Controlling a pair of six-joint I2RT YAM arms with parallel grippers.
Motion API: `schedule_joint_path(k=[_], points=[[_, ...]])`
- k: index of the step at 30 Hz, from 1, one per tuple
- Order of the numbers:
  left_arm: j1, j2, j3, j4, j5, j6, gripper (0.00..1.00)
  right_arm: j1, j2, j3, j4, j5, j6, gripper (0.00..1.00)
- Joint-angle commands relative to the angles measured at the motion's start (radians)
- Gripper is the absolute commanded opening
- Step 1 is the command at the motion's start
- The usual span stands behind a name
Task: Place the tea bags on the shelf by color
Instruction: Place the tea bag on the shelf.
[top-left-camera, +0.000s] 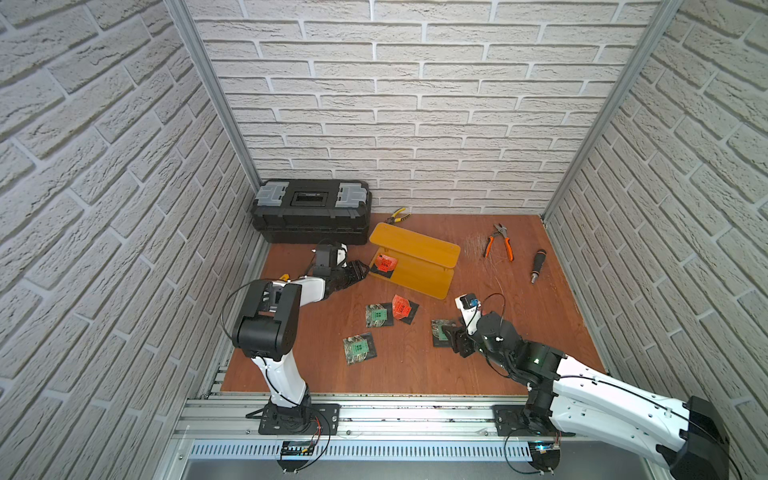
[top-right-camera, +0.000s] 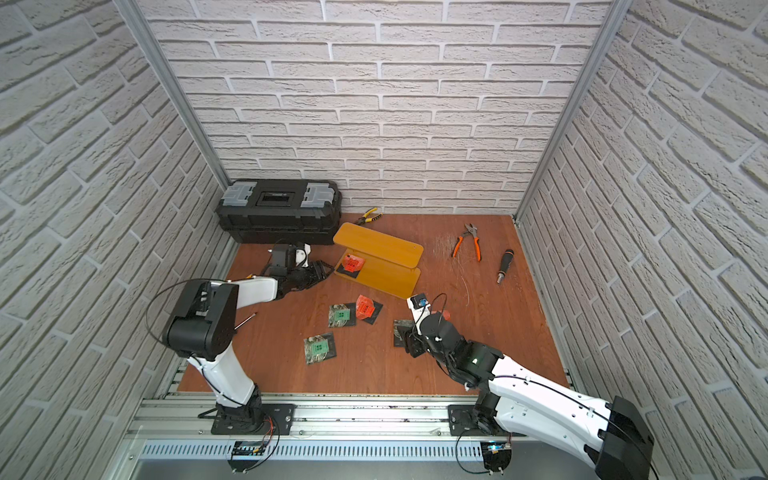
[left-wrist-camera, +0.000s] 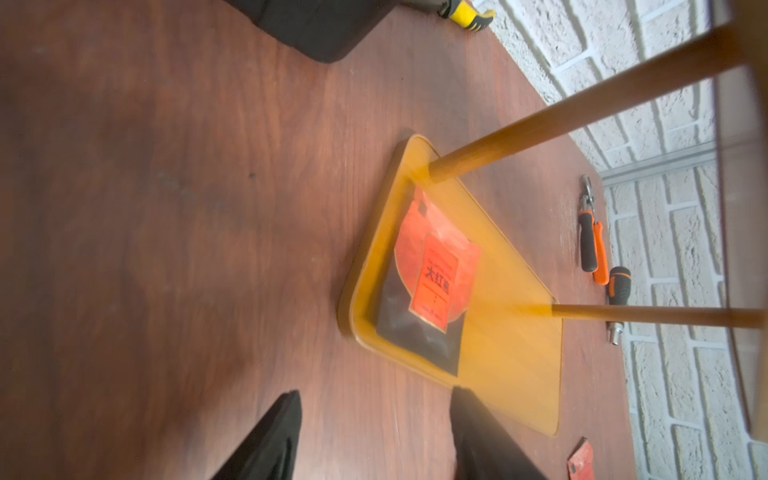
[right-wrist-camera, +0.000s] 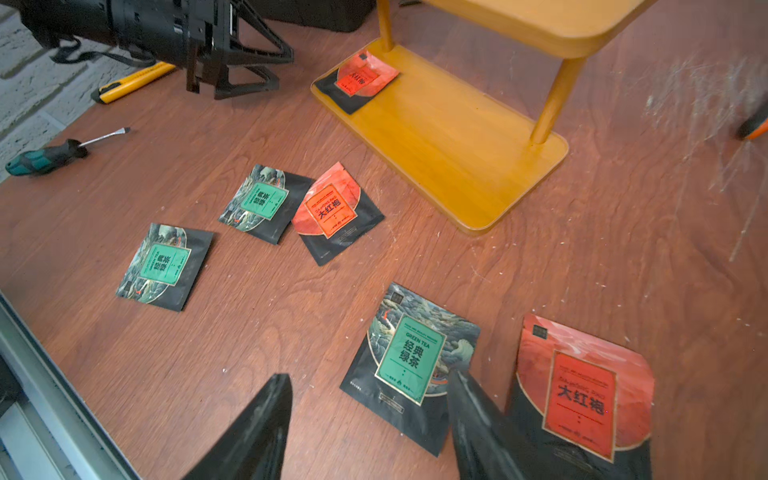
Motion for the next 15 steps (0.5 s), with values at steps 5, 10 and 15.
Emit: schedule_joint_path(k=[5, 10, 15], points=[[-0.001, -0.167, -0.137, 0.056, -0.046, -0.022, 0.85, -0.005, 0.135, 0.075, 0.088, -0.139, 0.048, 0.65], [-0.019, -0.288, -0.229, 0.061, -0.057, -0.034, 0.98, -0.008, 0.238, 0.116, 0.103, -0.173, 0.107, 0.68], [-0.071, -0.4, -0.301, 0.046, -0.078, -0.036, 0.98, -0.013, 0.373, 0.192, 0.1, -0.219, 0.144, 0.69]])
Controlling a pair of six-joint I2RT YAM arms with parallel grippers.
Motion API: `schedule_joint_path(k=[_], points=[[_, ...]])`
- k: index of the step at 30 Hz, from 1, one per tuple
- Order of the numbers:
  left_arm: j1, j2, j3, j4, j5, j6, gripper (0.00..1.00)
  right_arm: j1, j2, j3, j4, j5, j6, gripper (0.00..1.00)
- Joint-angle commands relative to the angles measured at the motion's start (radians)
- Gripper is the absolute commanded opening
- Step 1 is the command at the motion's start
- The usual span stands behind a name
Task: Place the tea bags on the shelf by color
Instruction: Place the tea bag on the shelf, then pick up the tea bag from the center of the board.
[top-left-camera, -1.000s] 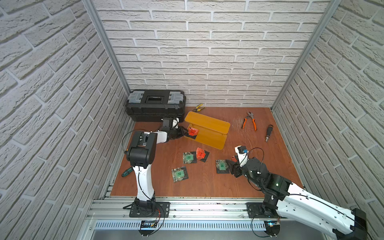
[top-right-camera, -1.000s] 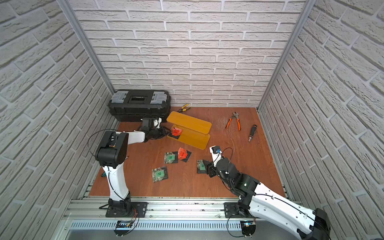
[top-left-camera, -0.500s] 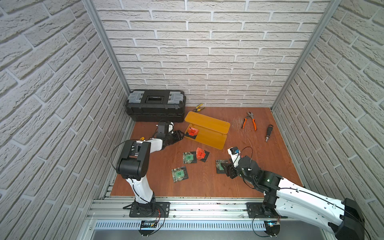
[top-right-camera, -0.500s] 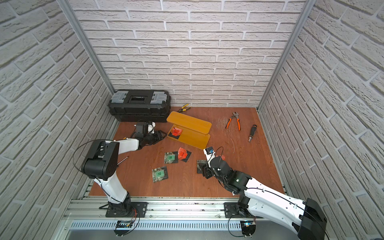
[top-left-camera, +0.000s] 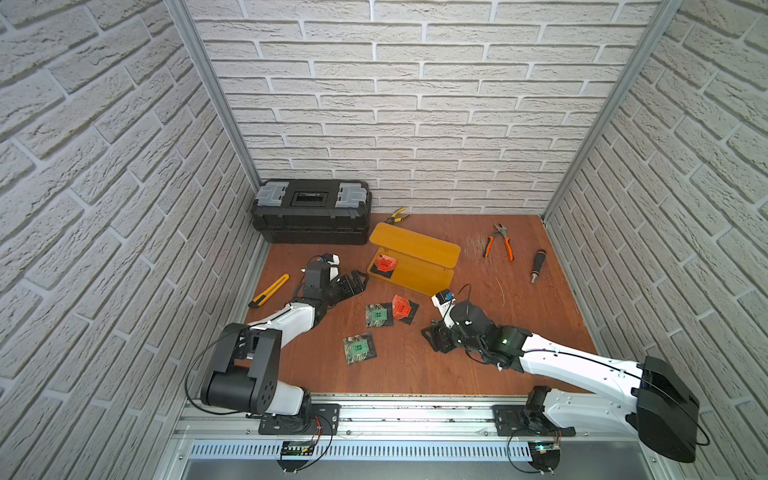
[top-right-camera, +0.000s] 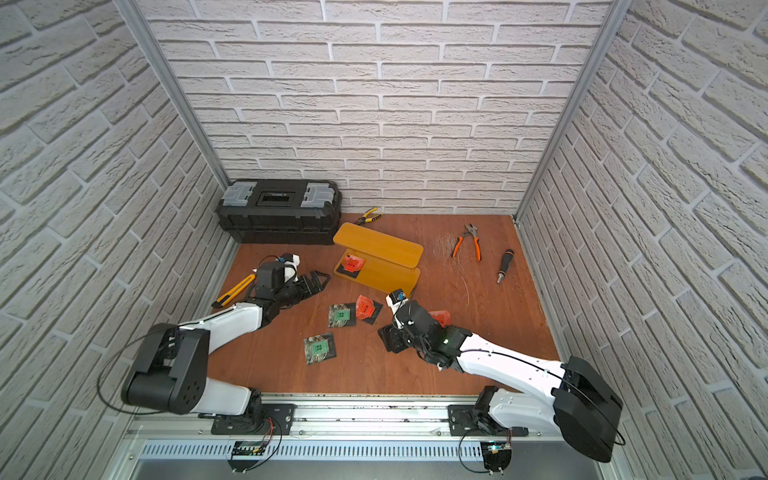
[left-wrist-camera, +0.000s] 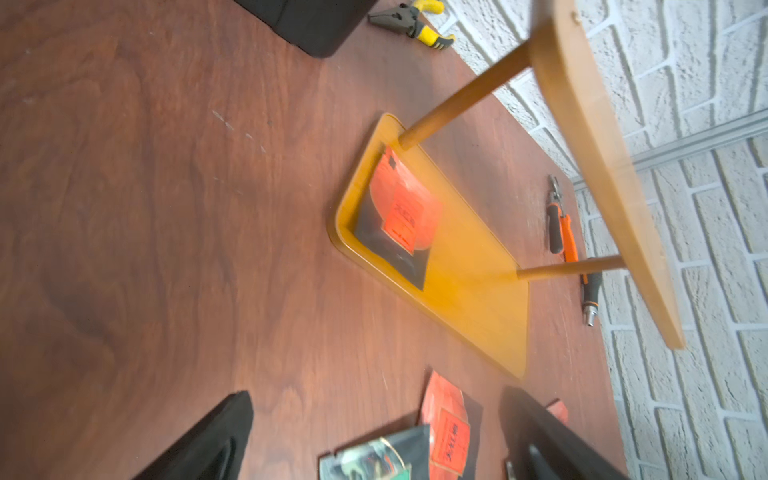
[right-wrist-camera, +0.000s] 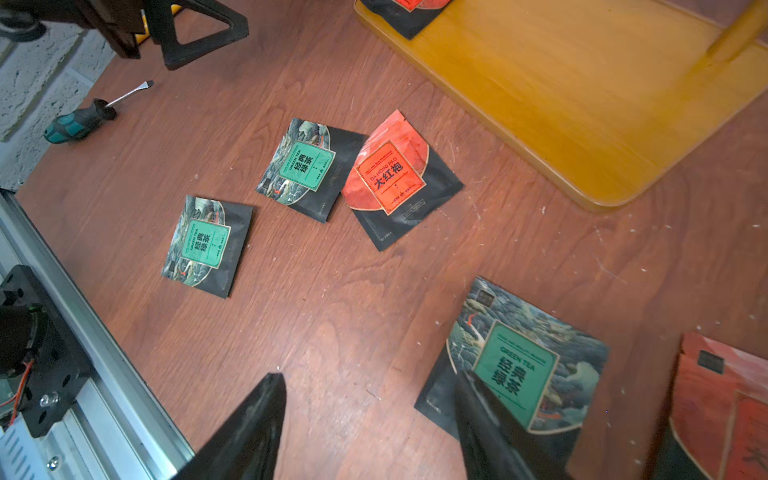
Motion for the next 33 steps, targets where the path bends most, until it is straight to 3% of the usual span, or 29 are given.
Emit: schedule_joint_path(k=[1, 11, 20, 33], points=[[-0.047, -0.07, -0.042, 0.022, -0.033, 0.005, 0.99, -0.008, 0.071, 0.058, 0.042, -0.049, 0.047, 0.7], [-0.254, -0.201, -0.127, -0.013, -0.194, -0.001, 0.99, -0.033, 0.275, 0.137, 0.125, -0.026, 0.066, 0.7], [-0.369, -0.283, -0.195, -0.003, -0.345, -0.02, 0.99, -0.04, 0.375, 0.204, 0.166, 0.026, 0.001, 0.68], [-0.398, -0.377, -0.295, 0.0, -0.449, -0.046, 0.98, -0.041, 0.528, 0.295, 0.244, 0.061, -0.031, 0.67]])
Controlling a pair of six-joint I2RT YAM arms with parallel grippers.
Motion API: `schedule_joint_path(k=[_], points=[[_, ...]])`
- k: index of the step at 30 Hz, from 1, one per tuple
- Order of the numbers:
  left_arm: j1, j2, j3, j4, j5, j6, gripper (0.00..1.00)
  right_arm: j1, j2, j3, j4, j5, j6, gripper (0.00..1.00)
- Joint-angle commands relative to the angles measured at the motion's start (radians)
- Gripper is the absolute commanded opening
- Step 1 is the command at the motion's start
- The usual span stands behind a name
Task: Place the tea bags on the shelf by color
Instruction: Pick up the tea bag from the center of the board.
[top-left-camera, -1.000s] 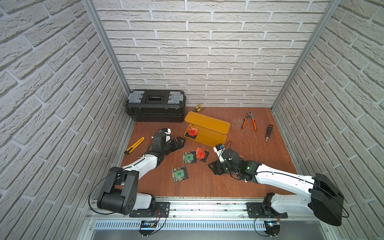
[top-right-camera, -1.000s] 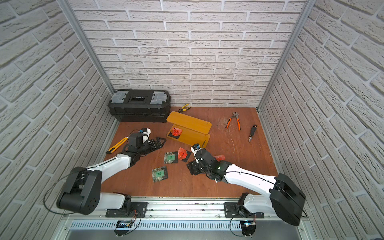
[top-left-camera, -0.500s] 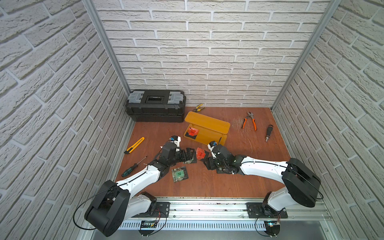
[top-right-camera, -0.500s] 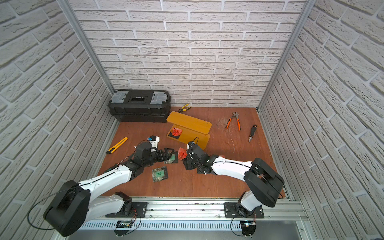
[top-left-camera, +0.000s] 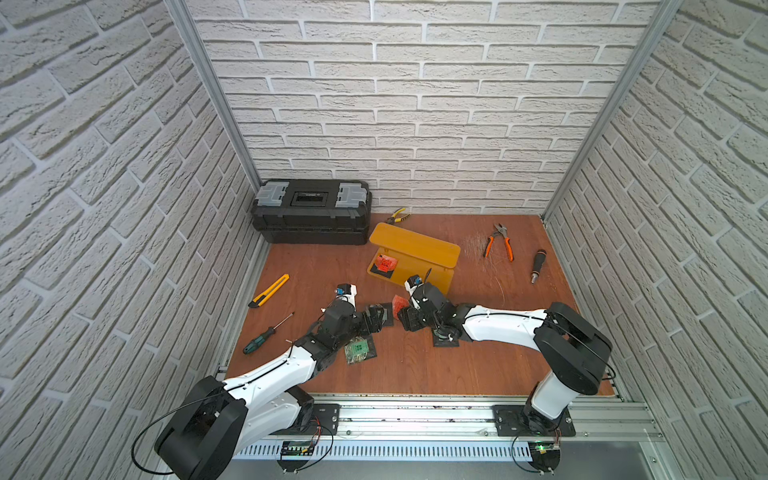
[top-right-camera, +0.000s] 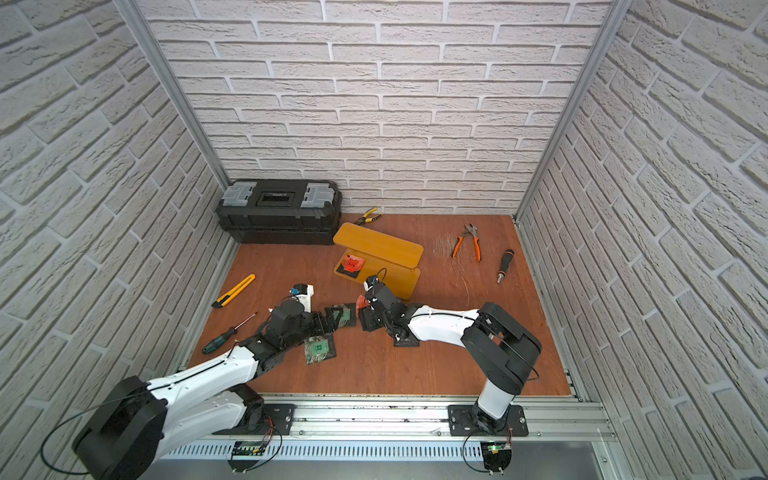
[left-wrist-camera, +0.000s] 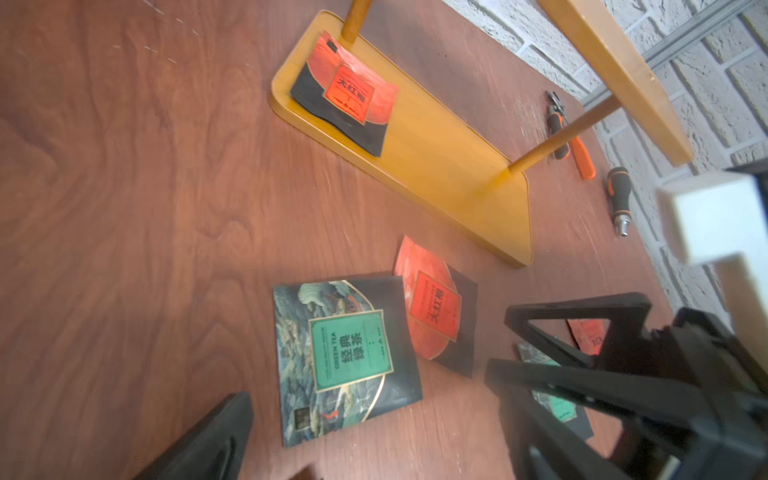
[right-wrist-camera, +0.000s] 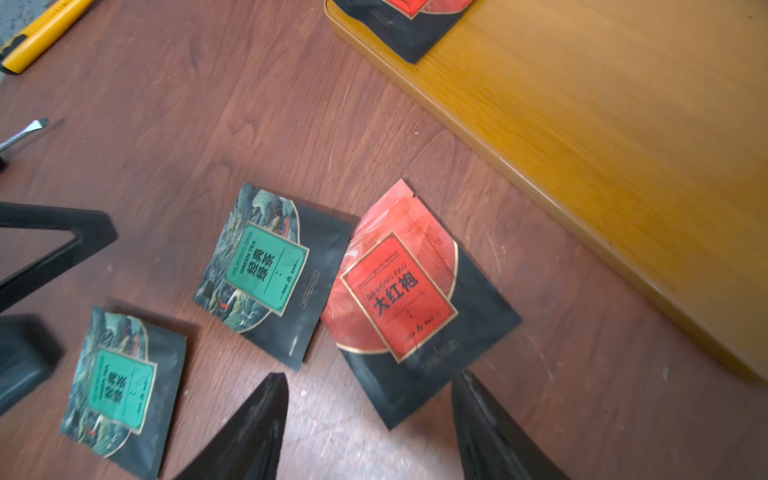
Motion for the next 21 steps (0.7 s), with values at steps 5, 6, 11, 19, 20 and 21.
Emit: schedule_joint_path(k=[5, 6, 11, 19, 20, 21], points=[[-0.006, -0.031, -0.02, 0.018, -0.049, -0.001, 0.99, -0.004, 0.071, 0.076, 0.04, 0.033, -0.029, 0.67], [-0.006, -0.029, -0.019, 0.018, -0.05, -0.001, 0.98, -0.004, 0.078, 0.081, 0.04, 0.036, -0.029, 0.67], [-0.006, -0.025, -0.023, 0.025, -0.046, -0.002, 0.99, -0.012, 0.112, 0.099, 0.037, 0.036, -0.023, 0.67], [-0.009, -0.028, -0.031, 0.024, -0.049, -0.004, 0.99, -0.022, 0.14, 0.096, 0.032, 0.013, -0.003, 0.67], [-0.008, -0.027, -0.03, 0.024, -0.049, -0.006, 0.99, -0.024, 0.142, 0.093, 0.033, 0.01, 0.0, 0.67], [-0.008, -0.026, -0.031, 0.026, -0.05, -0.006, 0.98, -0.024, 0.142, 0.091, 0.032, 0.008, 0.001, 0.67]])
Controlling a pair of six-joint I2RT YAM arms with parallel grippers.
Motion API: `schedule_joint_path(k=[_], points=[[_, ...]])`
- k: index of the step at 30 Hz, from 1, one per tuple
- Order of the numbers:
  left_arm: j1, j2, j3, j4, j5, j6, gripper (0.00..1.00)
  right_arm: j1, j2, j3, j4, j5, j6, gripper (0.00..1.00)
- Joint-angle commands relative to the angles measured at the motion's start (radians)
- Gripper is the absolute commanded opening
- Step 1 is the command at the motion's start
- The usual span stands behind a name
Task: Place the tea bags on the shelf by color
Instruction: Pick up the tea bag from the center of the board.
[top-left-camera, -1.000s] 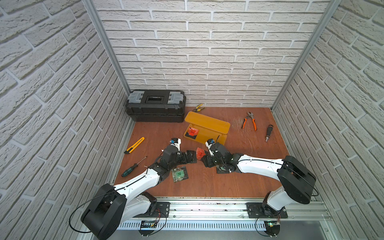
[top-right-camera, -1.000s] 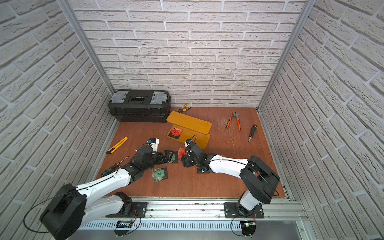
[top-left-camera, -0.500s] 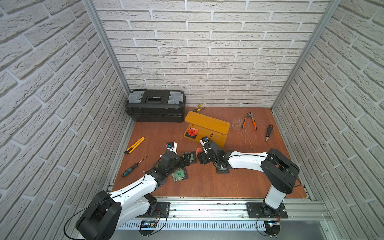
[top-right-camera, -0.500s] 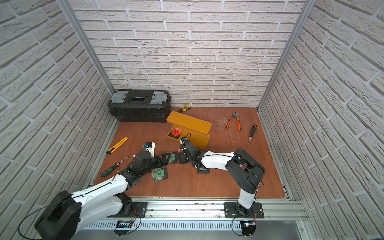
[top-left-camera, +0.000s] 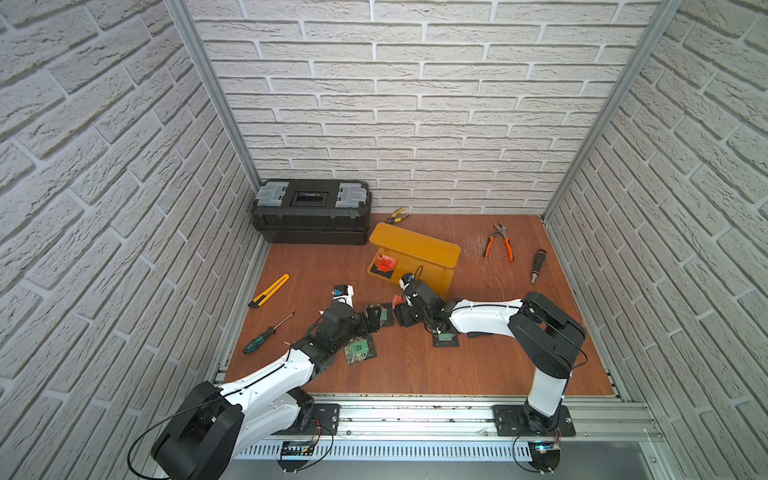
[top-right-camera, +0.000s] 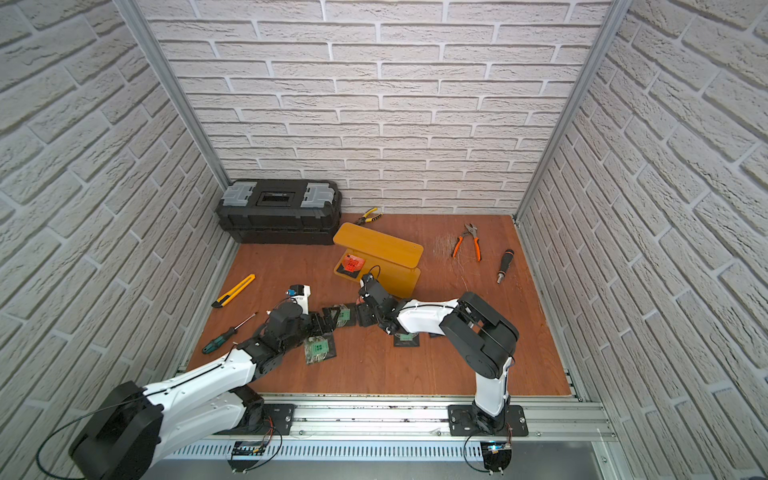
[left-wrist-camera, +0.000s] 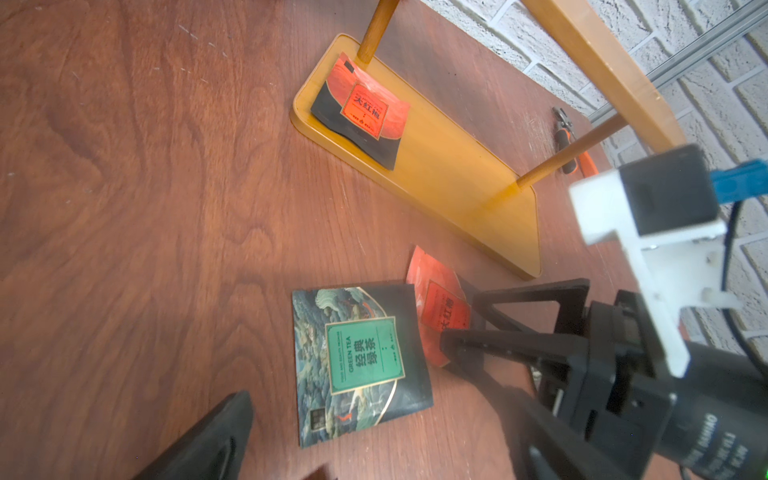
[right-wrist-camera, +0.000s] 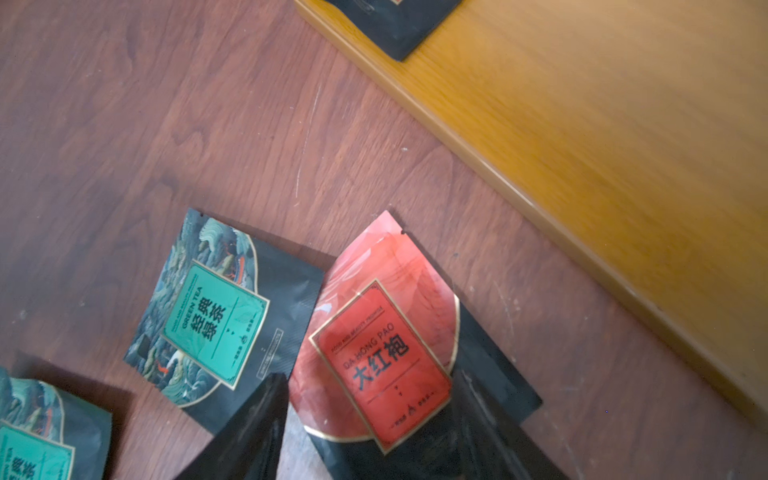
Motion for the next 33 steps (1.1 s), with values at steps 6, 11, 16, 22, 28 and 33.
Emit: schedule_joint_path(k=[6, 11, 16, 22, 28, 33], points=[[-0.004, -0.004, -0.016, 0.027, -0.014, -0.005, 0.99, -0.005, 0.004, -0.012, 0.003, -0.055, 0.034, 0.66], [-0.004, -0.007, -0.016, 0.027, -0.014, -0.007, 0.99, -0.005, -0.022, -0.055, 0.003, -0.096, 0.062, 0.66], [-0.008, -0.003, -0.014, 0.026, -0.009, -0.009, 0.99, -0.003, -0.064, -0.109, 0.004, -0.133, 0.085, 0.65], [-0.025, -0.002, -0.008, 0.015, -0.006, -0.01, 0.98, 0.01, -0.127, -0.172, -0.001, -0.18, 0.113, 0.65], [-0.05, -0.003, -0.004, 0.003, -0.003, -0.012, 0.99, 0.041, -0.19, -0.253, 0.022, -0.197, 0.164, 0.64], [-0.074, 0.0, 0.003, -0.006, 0.003, -0.012, 0.98, 0.089, -0.24, -0.287, 0.034, -0.218, 0.199, 0.64]])
